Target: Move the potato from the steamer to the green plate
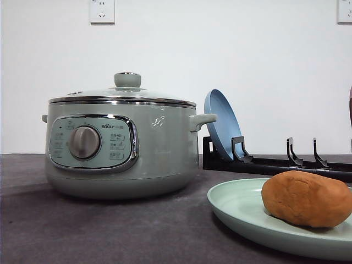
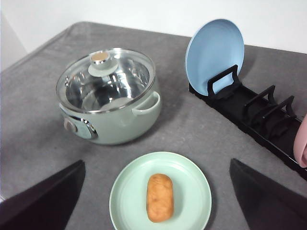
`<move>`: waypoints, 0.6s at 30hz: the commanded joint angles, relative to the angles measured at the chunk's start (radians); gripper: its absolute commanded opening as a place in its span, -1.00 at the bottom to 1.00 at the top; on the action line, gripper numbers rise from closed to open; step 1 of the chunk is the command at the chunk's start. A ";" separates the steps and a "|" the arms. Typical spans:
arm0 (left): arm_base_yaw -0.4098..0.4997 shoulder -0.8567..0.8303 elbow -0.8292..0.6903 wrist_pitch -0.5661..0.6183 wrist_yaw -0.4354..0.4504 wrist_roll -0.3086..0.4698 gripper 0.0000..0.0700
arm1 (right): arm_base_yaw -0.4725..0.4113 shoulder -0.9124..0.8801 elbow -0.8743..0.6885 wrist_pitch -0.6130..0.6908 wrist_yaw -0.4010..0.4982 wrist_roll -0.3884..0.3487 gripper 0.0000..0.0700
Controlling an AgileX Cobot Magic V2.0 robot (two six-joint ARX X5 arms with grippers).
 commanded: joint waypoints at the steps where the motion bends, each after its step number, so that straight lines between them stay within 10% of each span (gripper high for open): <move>1: -0.004 0.008 0.011 0.011 0.002 -0.012 0.93 | 0.005 0.005 -0.005 0.001 0.003 -0.031 0.74; 18: -0.004 0.007 0.011 0.012 0.002 -0.012 0.93 | 0.005 -0.084 -0.234 0.159 0.005 -0.039 0.73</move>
